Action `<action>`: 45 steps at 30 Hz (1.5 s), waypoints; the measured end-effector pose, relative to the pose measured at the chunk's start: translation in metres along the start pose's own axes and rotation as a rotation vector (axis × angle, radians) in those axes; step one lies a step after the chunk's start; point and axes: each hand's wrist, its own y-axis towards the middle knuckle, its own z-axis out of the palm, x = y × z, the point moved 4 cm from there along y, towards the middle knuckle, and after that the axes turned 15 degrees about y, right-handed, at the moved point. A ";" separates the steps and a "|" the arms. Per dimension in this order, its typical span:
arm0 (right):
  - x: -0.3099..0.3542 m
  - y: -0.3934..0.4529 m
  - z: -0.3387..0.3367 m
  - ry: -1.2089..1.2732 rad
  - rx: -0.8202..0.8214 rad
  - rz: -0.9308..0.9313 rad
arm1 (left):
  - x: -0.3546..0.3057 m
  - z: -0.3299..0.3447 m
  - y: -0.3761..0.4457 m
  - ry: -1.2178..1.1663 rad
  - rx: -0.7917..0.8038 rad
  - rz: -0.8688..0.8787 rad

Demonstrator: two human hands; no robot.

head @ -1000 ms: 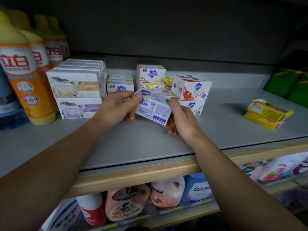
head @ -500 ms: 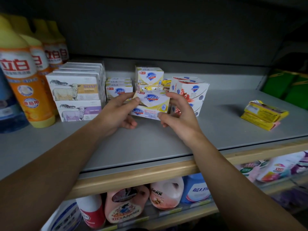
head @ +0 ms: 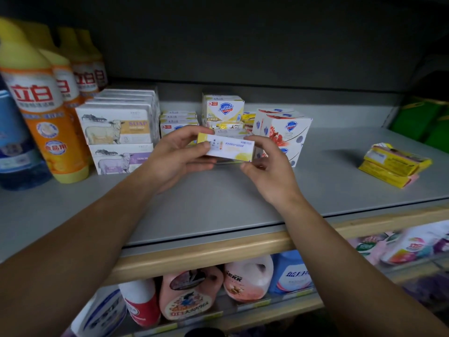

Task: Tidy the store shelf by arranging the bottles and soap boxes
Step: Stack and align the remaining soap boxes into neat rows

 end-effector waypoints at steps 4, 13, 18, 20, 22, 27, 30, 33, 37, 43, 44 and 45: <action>0.002 0.001 -0.001 -0.021 -0.003 -0.043 | -0.001 -0.002 -0.001 0.094 -0.049 -0.031; -0.014 0.002 0.010 -0.321 0.205 0.111 | -0.009 -0.002 -0.004 0.916 -0.222 0.209; -0.012 0.006 0.010 -0.243 0.095 0.099 | -0.010 -0.011 -0.003 1.117 -0.280 0.189; -0.006 0.011 0.008 -0.186 -0.011 0.062 | -0.009 -0.016 -0.001 1.180 -0.323 0.153; 0.002 0.018 0.010 -0.226 -0.023 -0.006 | -0.009 -0.020 -0.001 1.274 -0.393 0.120; 0.014 0.038 0.023 -0.428 0.048 -0.123 | -0.017 -0.006 -0.009 1.388 -0.494 0.262; 0.007 0.041 0.026 -0.563 0.093 -0.151 | -0.012 0.005 -0.010 1.484 -0.369 0.253; 0.000 0.040 0.030 -0.672 0.147 -0.183 | -0.005 0.007 -0.008 1.578 -0.317 0.175; -0.011 0.038 0.036 -0.746 0.240 -0.176 | 0.006 0.003 0.002 1.695 -0.288 0.058; -0.012 0.038 0.033 -0.700 0.223 -0.210 | 0.013 -0.007 0.036 1.702 -0.288 -0.064; -0.012 0.037 0.033 -0.691 0.225 -0.212 | 0.014 -0.009 0.043 1.680 -0.286 -0.088; -0.012 0.037 0.032 -0.687 0.227 -0.212 | 0.015 -0.011 0.050 1.663 -0.284 -0.110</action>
